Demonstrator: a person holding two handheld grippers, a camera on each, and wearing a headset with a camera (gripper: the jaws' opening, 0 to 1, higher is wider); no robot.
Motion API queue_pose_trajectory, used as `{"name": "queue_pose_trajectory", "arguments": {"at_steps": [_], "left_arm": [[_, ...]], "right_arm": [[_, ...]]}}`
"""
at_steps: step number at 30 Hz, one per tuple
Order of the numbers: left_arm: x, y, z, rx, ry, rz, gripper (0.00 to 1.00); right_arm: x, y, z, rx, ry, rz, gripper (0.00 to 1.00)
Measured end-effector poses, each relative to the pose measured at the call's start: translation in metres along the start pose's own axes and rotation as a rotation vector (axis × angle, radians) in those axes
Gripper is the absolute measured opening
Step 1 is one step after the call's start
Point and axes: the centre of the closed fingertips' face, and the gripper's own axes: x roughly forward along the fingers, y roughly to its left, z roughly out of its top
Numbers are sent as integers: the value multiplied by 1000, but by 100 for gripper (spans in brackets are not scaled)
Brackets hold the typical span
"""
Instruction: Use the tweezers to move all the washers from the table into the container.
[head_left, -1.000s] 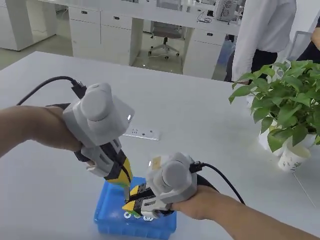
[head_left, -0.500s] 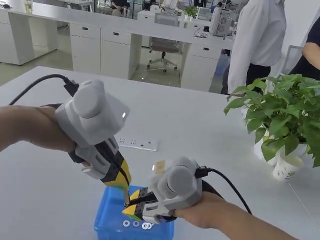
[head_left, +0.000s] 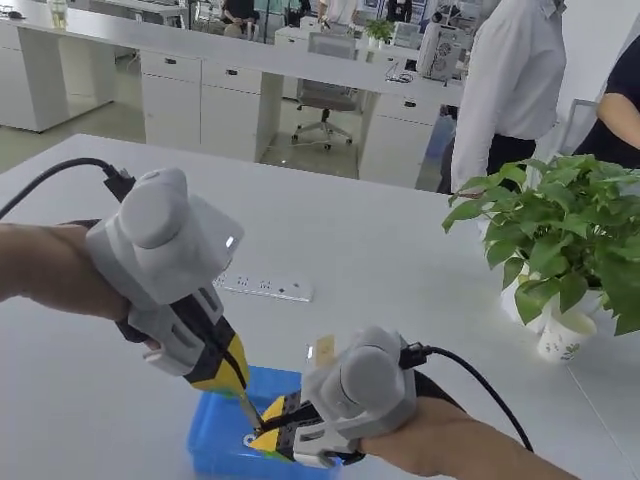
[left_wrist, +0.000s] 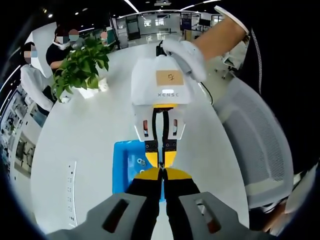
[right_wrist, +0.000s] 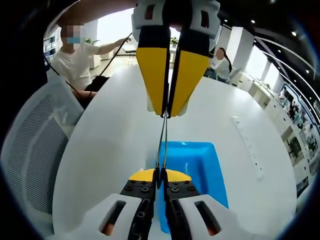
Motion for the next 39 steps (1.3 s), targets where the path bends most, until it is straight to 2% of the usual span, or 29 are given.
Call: {"name": "queue_pose_trajectory", "arguments": {"at_steps": [8,16,23,28,33,39], "left_arm": [[11,-17,-9,-21,-2,-16,4],[26,-32,-25,-55,9,-34,4],[39,-41,-39,-85,15,-46,5],[49,-49,-47,-105,8,-44,5],[64,-63,-57,-132,-3,-42,5],[73,-72,-63,-152,-9,-46,5]], "right_arm": [[0,20,-11,4,28,20,6],[5,39,-23,8,46,41,6],[9,50,-33,13,57,47,6],[14,59,-40,17,63,53,6],[21,72,-52,3,88,60,6],[27,83,-59,4,95,70,7]]}}
